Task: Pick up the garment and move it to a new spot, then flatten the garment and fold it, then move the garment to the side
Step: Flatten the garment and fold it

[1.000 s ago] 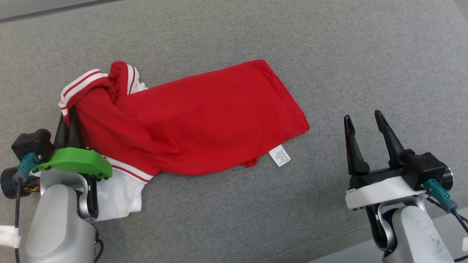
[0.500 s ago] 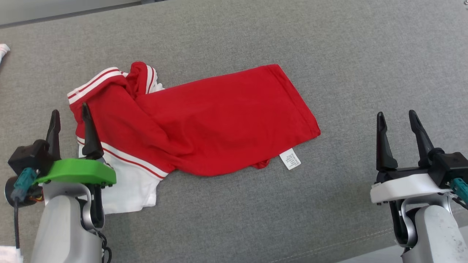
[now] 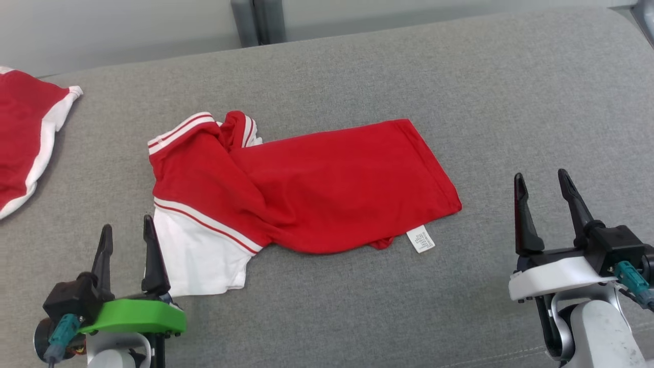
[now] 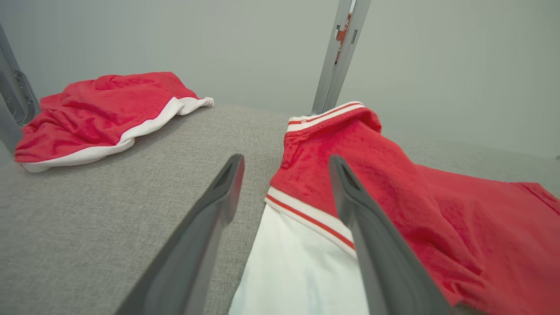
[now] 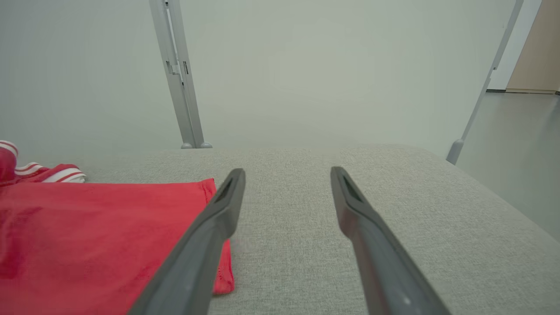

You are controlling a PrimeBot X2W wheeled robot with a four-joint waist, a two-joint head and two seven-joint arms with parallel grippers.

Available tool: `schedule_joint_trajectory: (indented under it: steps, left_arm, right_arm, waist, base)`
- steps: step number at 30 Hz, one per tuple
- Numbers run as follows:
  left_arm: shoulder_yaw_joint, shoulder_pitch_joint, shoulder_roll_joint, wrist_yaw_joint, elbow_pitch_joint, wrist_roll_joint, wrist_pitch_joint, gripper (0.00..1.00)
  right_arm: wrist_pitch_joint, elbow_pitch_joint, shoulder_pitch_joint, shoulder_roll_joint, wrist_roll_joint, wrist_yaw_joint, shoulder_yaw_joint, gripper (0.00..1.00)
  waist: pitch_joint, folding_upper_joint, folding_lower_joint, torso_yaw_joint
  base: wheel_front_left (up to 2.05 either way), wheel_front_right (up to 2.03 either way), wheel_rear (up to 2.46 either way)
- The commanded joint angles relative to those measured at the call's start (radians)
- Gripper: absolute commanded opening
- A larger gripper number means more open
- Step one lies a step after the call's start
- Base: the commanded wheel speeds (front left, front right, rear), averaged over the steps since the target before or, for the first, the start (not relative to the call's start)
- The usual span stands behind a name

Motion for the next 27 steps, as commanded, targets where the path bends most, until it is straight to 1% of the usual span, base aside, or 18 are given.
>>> schedule_joint_trajectory:
  steps: [1,8,13,27]
  left_arm:
    - [-0.007,0.031,0.001,0.004,-0.007,0.01,-0.001,1.0]
    - [-0.075,0.119,-0.002,0.038,-0.039,-0.041,-0.001,1.0]
    - [-0.11,0.152,-0.002,0.059,-0.042,-0.053,-0.001,1.0]
    - [-0.145,0.171,-0.002,0.07,-0.05,-0.05,-0.001,1.0]
  right_arm:
    - [-0.003,0.003,0.016,-0.002,-0.005,0.0,0.009,1.0]
    - [-0.003,0.016,0.043,-0.002,0.013,0.0,0.06,1.0]
    - [-0.003,0.027,0.063,-0.002,0.019,0.0,0.082,1.0]
    - [-0.003,0.042,0.077,-0.002,0.038,0.0,0.119,1.0]
  waist:
    - [-0.052,0.0,0.0,0.036]
    - [-0.126,0.0,0.0,0.054]
    - [-0.163,0.0,0.0,0.054]
    - [-0.189,0.0,0.0,0.049]
  base:
    - [0.0,0.0,0.0]
    - [0.0,0.0,0.0]
    - [0.0,0.0,0.0]
    - [0.0,0.0,0.0]
